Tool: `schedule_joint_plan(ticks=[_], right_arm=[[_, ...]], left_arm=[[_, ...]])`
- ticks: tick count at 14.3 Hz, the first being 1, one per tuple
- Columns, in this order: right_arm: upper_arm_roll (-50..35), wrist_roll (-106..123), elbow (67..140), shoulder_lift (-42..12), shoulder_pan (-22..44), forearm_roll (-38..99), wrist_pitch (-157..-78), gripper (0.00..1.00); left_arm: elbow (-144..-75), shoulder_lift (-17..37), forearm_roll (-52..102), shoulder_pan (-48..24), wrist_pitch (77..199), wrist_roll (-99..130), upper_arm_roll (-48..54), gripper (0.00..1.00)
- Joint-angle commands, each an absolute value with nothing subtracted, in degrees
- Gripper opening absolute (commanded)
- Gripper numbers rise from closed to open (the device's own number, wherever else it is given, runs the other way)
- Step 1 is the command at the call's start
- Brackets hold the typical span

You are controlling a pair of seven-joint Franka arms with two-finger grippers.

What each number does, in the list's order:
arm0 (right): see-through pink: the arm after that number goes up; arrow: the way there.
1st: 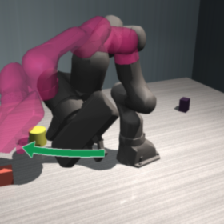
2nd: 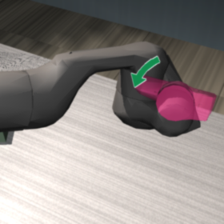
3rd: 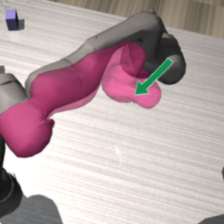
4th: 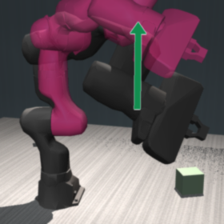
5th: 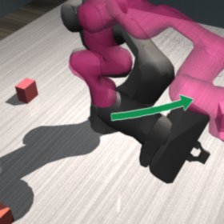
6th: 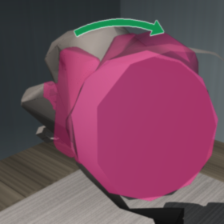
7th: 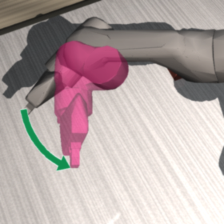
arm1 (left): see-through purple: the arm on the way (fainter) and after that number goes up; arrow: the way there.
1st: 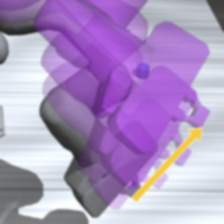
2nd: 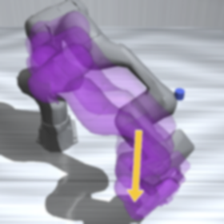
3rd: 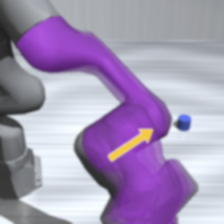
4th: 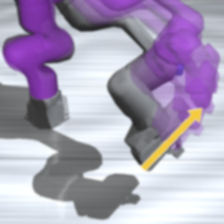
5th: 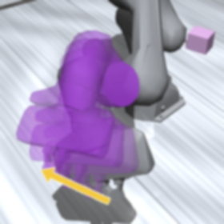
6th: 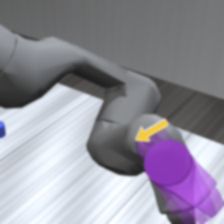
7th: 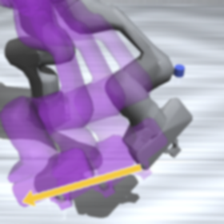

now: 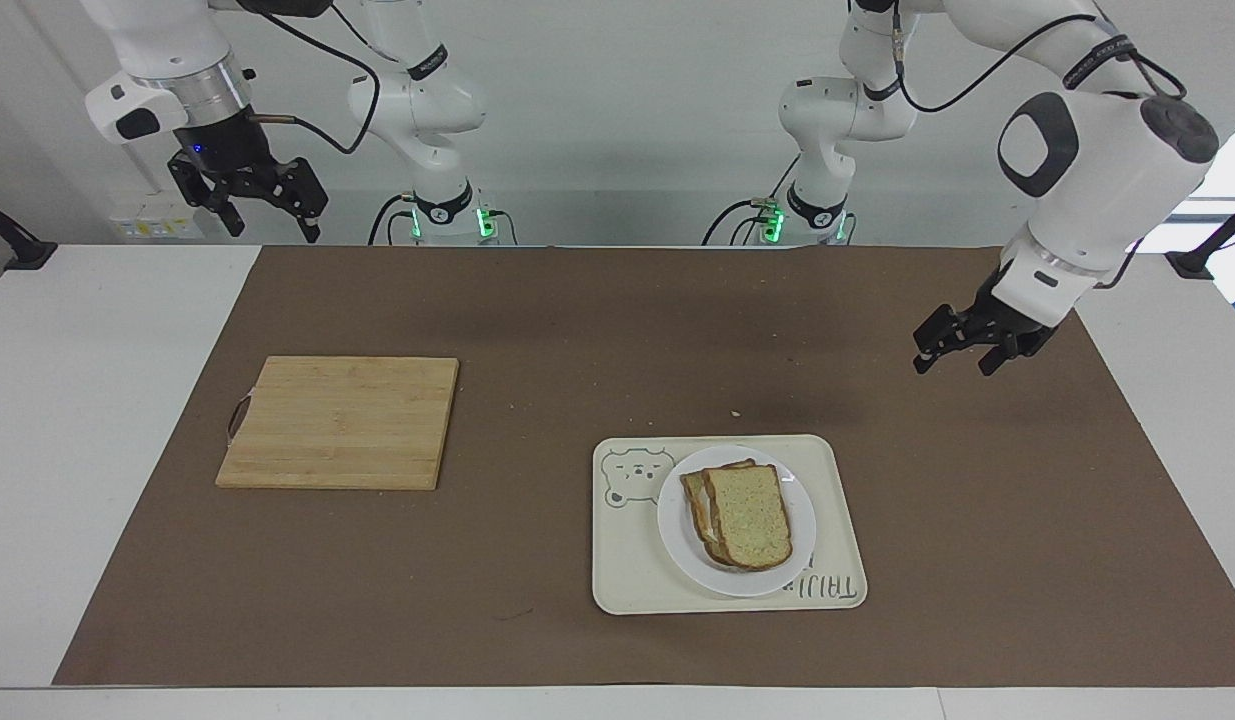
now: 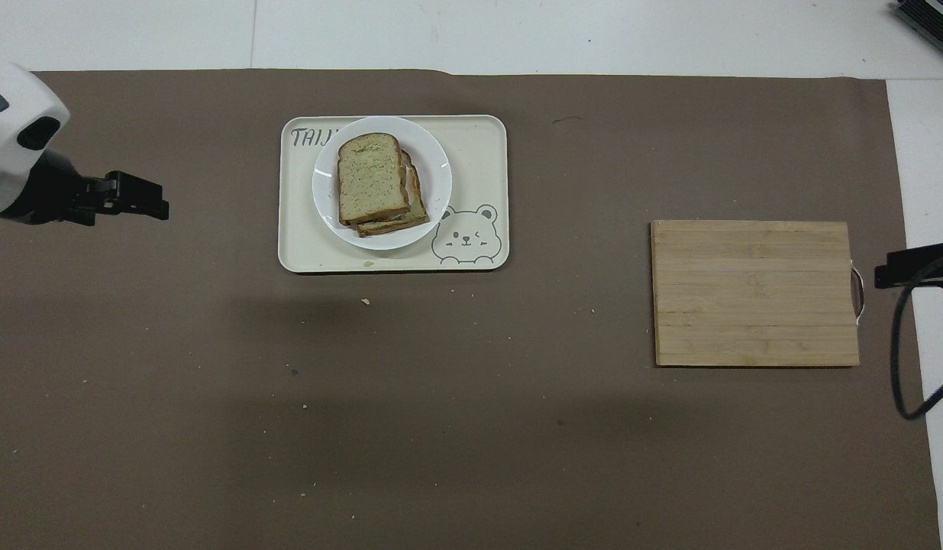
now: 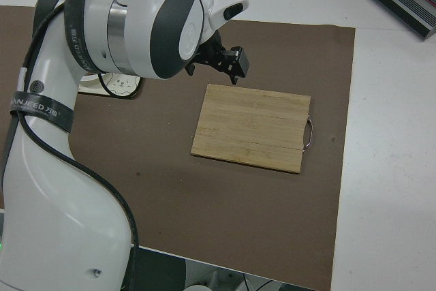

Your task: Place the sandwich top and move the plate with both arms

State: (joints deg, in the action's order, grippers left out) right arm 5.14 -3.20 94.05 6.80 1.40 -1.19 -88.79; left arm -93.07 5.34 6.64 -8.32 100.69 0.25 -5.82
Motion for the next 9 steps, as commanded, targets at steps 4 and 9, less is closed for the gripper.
schedule_joint_plan(ticks=[4, 9], right_arm=[[4.83, -1.76, 93.96, 7.12, 1.23, -0.09, -88.51, 1.00], [4.92, -1.76, 93.96, 7.12, 1.23, -0.09, -88.68, 1.00]], left_arm=[[-89.24, -0.18, 0.37, -7.91, 88.54, -1.32, -5.54, 1.00], [-86.04, 0.18, -0.18, -8.09, 85.60, -2.64, -5.19, 1.00]])
